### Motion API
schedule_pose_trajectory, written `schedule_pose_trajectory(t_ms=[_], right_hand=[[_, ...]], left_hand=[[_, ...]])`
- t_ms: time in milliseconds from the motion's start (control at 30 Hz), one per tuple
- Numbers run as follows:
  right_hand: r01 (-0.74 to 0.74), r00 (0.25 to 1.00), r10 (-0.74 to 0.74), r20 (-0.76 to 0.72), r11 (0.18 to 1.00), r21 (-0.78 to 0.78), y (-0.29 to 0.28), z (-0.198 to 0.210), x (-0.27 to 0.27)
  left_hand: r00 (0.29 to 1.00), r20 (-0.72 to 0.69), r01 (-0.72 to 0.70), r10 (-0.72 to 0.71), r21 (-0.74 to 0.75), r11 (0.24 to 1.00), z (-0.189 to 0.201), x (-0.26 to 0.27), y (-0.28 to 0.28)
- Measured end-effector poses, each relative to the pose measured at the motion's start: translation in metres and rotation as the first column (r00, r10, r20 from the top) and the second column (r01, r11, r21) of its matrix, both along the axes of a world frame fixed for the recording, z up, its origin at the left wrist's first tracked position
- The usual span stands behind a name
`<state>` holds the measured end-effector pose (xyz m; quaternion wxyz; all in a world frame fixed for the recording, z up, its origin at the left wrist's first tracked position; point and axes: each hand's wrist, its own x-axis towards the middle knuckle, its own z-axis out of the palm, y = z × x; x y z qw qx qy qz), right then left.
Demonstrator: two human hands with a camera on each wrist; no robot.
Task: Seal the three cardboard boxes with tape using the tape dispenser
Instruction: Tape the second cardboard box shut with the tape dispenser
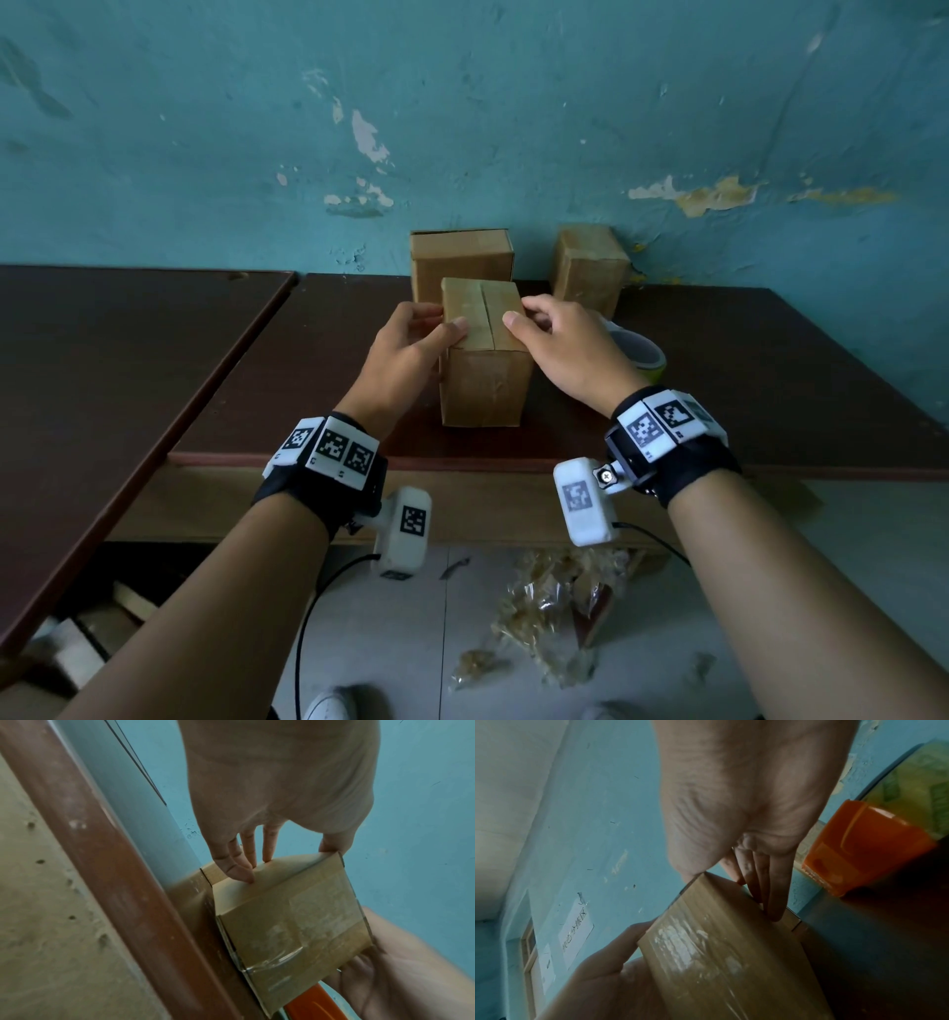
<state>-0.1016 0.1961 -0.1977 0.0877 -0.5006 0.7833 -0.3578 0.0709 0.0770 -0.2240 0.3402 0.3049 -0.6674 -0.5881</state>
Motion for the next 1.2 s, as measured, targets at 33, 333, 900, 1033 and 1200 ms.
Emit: schedule_pose_trajectory(t_ms=[33, 333, 900, 1033, 1200], right_hand=[[0.004, 1.0, -0.004, -0.013, 1.0, 0.005, 0.0, 0.0, 0.001], [0.031, 0.999, -0.03, 0.012, 0.998, -0.057, -0.001, -0.003, 0.0], [0.552, 0.821, -0.501, -0.273, 0.82, 0.153, 0.017, -0.02, -0.048], [0.538, 0.842, -0.51, -0.176, 0.81, 0.232, 0.017, -0.025, -0.049], [0.509, 0.857, -0.471, -0.208, 0.838, 0.197, 0.016, -0.029, -0.05]], left_hand=[[1.0, -0.004, 0.008, -0.008, 0.007, 1.0, -0.001, 0.0, 0.0], [0.999, -0.006, 0.046, -0.045, 0.043, 0.998, -0.009, -0.003, -0.001], [0.997, 0.033, -0.061, 0.066, -0.133, 0.989, -0.008, -0.006, -0.007], [0.998, 0.04, -0.046, 0.052, -0.147, 0.988, -0.008, -0.007, -0.004], [0.999, 0.036, -0.033, 0.039, -0.161, 0.986, -0.006, -0.009, -0.002]])
